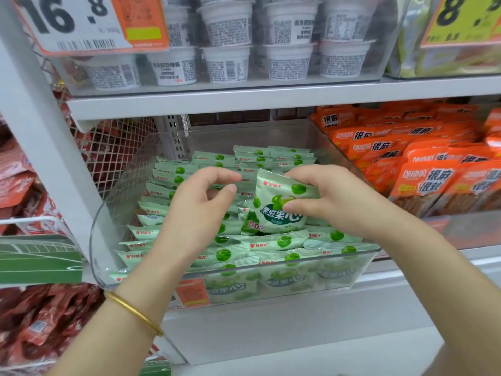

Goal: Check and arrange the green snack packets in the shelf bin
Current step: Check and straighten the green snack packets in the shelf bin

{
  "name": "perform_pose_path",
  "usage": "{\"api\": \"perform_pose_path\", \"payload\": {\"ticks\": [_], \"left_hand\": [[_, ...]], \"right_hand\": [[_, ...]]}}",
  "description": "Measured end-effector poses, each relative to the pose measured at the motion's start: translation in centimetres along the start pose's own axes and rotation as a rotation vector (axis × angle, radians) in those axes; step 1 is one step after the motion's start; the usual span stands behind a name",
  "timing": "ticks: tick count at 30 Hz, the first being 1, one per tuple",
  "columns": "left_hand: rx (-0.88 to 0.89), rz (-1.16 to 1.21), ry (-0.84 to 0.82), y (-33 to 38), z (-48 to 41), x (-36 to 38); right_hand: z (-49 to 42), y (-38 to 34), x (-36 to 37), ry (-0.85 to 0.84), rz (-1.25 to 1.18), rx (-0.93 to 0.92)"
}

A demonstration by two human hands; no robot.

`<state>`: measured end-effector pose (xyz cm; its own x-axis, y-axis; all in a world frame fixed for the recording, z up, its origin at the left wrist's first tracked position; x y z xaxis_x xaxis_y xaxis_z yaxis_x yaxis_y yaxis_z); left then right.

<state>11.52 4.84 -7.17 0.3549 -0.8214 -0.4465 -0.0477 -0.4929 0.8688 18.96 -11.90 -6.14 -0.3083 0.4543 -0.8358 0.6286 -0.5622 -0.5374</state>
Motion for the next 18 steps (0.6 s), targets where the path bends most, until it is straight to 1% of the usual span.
{"api": "perform_pose_path", "payload": {"ticks": [2,5,6,10,13,15,17,18], "left_hand": [[0.012,-0.006,-0.009,0.1,0.0,0.1],[0.039,-0.033,-0.025,0.1,0.0,0.2],[0.047,-0.063,-0.033,0.0,0.0,0.2],[0.079,-0.180,-0.082,-0.9,-0.2,0.4],[0.083,-0.302,-0.132,-1.4,-0.3,1.2],[0.068,-0.433,-0.171,-1.5,-0.2,2.0],[0.074,-0.532,-0.181,-1.6,-0.2,2.5],[0.080,-0.536,-0.173,-1.5,-0.2,2.5]], "right_hand": [[-0.2,-0.8,0.4,-0.022,0.063,-0.020],[-0.7,-1.6,2.7,-0.124,0.294,-0.063],[-0.8,-1.7,3.0,-0.128,0.349,-0.057],[-0.5,-1.5,1.1,-0.016,0.329,-0.031],[-0.7,-1.4,1.9,-0.050,0.426,-0.041],[-1.1,-1.4,3.0,-0.092,0.470,-0.040],[-1.2,-1.1,3.1,-0.105,0.480,-0.034],[-1.2,-0.9,2.9,-0.104,0.455,-0.031]]}}
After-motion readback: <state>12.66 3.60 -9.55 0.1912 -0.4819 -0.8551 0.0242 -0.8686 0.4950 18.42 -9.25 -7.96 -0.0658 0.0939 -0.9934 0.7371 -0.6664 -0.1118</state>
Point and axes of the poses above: each hand's wrist, its own z-axis away from the middle knuckle, its own x-axis out of the palm, y = z × x, the point moved 5 cm from there along -z, towards the middle knuckle, and after that the axes turned 6 degrees about -y, right-handed, at the moved point
